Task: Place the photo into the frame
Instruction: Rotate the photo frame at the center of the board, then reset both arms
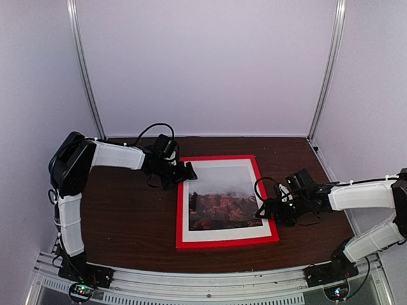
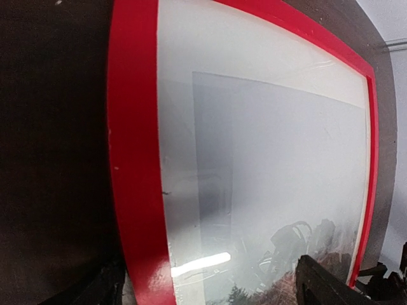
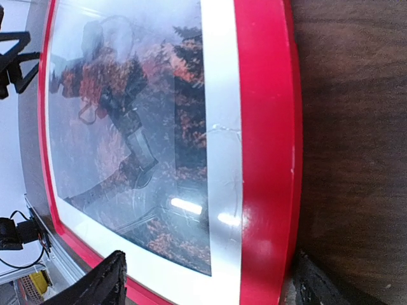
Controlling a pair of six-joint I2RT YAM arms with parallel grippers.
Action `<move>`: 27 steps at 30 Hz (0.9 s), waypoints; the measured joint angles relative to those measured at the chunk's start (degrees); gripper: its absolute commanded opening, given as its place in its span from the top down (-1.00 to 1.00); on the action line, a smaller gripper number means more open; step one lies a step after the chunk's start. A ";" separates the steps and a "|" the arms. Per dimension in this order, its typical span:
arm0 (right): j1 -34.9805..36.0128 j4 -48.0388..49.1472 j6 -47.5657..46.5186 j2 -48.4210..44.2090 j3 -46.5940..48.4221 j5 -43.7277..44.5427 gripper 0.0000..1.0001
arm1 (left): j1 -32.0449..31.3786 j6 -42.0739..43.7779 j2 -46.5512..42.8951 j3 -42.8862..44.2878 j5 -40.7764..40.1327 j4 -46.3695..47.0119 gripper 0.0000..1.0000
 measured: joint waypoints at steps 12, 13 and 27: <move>2.64 -16.92 -3.17 -2.43 10.32 12.57 -0.87 | 1.70 10.91 -7.37 0.31 -6.84 -8.90 -0.95; 2.32 -18.71 -4.35 -2.67 12.26 14.36 -0.87 | 1.86 11.89 -9.22 -0.15 -8.28 -9.46 -0.95; -3.56 -30.16 -20.57 -6.97 27.54 29.68 -0.93 | 2.16 29.22 -41.90 -11.17 -29.16 -14.47 -0.95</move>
